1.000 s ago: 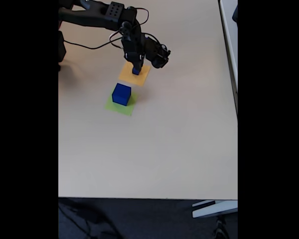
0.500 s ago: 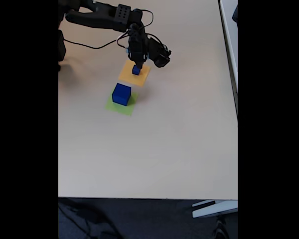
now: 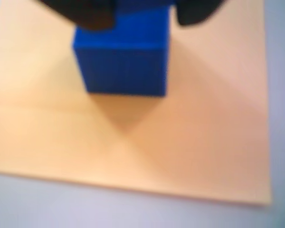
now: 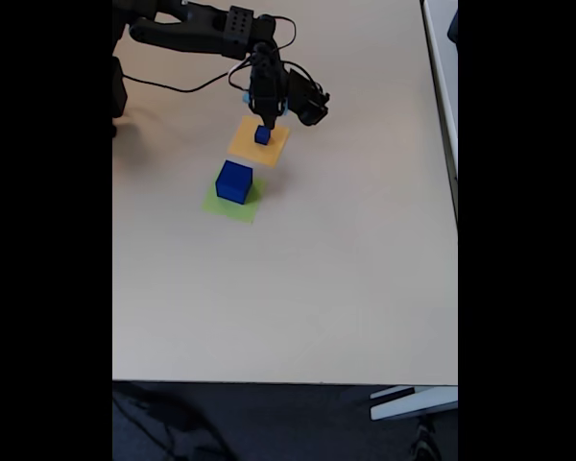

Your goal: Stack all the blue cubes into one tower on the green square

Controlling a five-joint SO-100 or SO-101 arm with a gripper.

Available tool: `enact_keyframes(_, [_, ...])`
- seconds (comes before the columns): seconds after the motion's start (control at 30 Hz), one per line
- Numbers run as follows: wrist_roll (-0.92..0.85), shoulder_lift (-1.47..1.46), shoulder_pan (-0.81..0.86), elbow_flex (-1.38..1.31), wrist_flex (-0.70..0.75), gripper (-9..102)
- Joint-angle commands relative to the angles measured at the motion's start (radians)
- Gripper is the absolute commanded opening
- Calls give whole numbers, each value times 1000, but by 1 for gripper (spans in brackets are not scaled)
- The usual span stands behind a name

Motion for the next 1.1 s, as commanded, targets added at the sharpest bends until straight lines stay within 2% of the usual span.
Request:
enact_keyframes(0.0, [-2,21,-6,2,-34,0])
enact_keyframes(0.8, [-12,51,3,101,-87,0])
enact_keyframes(1.07, [-20,52,3,100,-94,4])
